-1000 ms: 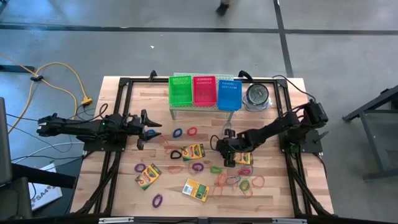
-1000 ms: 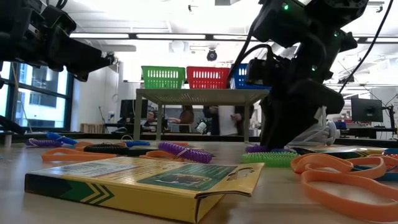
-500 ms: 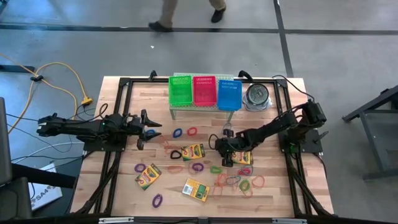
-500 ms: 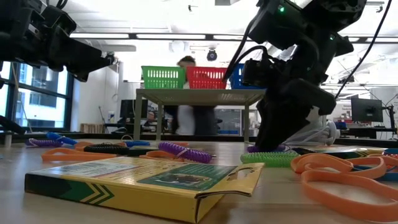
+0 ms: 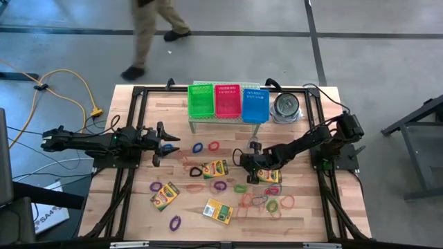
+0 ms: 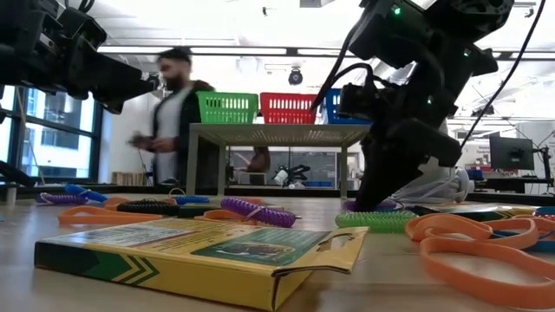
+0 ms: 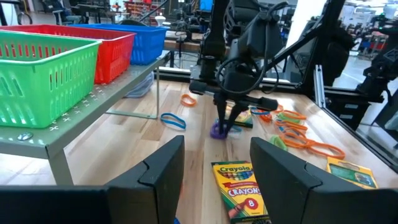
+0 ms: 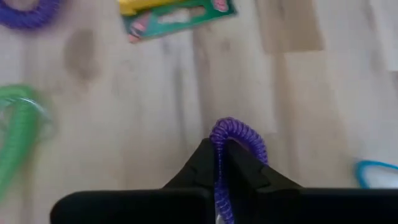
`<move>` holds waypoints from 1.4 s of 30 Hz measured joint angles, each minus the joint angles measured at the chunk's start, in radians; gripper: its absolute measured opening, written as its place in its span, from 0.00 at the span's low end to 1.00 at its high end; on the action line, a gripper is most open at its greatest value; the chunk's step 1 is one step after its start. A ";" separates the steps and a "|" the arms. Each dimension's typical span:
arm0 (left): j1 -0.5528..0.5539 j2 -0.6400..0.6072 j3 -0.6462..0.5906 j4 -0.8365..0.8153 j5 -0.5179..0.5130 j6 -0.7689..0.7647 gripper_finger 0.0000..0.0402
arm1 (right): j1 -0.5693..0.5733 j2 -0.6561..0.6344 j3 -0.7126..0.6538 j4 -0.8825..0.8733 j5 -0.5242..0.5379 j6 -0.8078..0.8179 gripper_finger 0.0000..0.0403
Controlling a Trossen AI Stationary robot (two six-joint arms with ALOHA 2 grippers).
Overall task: Pick & Place Office Desk Supplies
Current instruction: Put the violet spring keychain into the blue bin on the shelf
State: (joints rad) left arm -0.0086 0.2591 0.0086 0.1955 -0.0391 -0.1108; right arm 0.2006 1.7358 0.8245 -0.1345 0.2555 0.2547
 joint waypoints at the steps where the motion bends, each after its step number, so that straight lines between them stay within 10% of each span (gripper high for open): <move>1: 0.000 0.000 0.000 0.000 0.000 0.000 0.45 | 0.005 -0.006 -0.001 -0.001 0.005 0.002 0.02; 42: 0.000 0.000 0.000 0.000 -0.009 -0.054 0.45 | 0.192 -0.498 0.161 -0.008 0.476 -0.075 0.01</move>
State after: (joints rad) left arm -0.0086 0.2591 0.0086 0.1951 -0.0479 -0.1650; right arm 0.3923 1.2376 0.9860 -0.1426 0.7316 0.1794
